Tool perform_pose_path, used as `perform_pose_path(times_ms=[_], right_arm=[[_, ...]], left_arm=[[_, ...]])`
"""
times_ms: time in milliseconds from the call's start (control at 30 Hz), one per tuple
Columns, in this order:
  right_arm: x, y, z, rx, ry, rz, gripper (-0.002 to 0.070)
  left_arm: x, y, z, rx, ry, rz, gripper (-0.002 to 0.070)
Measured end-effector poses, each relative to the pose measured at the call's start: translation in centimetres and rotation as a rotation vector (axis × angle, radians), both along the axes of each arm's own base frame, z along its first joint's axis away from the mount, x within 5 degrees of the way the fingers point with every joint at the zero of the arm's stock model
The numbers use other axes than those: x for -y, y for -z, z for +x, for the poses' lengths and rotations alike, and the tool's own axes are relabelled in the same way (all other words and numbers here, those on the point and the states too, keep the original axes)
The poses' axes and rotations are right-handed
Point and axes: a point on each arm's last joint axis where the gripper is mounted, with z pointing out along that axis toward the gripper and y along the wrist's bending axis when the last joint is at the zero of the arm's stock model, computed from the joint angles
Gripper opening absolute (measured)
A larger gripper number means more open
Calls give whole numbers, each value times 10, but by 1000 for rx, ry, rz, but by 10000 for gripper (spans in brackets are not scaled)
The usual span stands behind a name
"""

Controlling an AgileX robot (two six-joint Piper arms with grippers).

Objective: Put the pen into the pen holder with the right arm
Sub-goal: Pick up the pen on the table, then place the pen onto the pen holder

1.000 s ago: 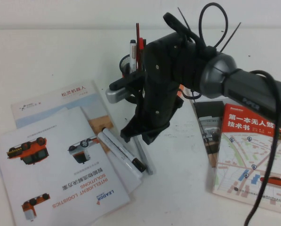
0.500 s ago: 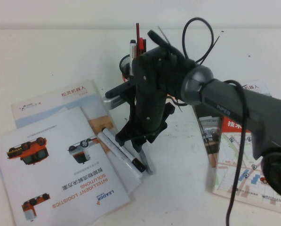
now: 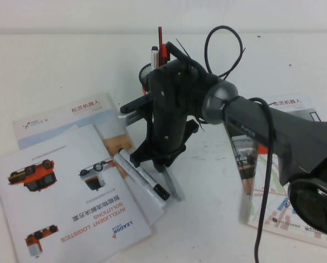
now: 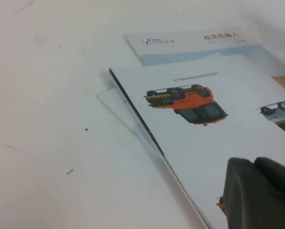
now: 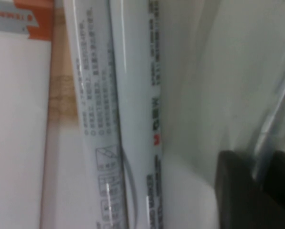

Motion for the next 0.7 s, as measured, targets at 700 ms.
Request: perform_pose_path(times_ms=[700], right_arm=[[21,-130,-37,270,46,227,52]], left_arm=[[0,0,0,0,0,0,-2]])
